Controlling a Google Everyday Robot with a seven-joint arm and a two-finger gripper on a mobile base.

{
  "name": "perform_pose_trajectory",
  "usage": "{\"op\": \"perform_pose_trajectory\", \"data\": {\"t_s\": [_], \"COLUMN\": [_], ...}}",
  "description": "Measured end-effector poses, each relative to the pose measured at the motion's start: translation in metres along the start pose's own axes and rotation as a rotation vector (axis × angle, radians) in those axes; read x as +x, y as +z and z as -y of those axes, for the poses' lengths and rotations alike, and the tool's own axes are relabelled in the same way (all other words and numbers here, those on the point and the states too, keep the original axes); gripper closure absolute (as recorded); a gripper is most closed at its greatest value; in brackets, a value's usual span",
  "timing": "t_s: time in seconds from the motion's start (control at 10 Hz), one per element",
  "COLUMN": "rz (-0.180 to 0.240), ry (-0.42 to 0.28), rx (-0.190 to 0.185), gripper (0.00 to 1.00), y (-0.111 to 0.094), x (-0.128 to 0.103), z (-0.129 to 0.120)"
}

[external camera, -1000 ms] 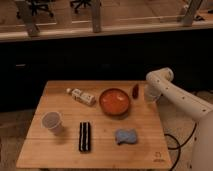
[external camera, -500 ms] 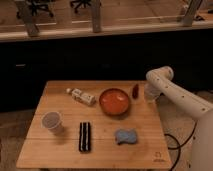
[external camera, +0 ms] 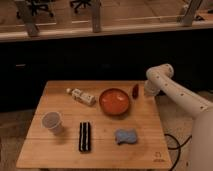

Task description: Drag the pepper across the table

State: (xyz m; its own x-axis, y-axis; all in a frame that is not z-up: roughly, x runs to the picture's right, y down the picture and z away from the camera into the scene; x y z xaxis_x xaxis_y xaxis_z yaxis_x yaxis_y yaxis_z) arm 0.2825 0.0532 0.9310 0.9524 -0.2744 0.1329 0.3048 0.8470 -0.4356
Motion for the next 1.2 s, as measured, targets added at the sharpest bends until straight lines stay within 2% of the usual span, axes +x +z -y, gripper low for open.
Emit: {"op": "perform_pose_trajectory", "data": {"t_s": [0.6, 1.2], "rz": [0.057, 0.096], "ry": [-0.037, -0.158], "rx": [0.023, 0.032], "gripper": [0.20, 0.20], "y": [0.008, 0.008], "x": [0.002, -0.031], "z": [0.010, 0.025]}}
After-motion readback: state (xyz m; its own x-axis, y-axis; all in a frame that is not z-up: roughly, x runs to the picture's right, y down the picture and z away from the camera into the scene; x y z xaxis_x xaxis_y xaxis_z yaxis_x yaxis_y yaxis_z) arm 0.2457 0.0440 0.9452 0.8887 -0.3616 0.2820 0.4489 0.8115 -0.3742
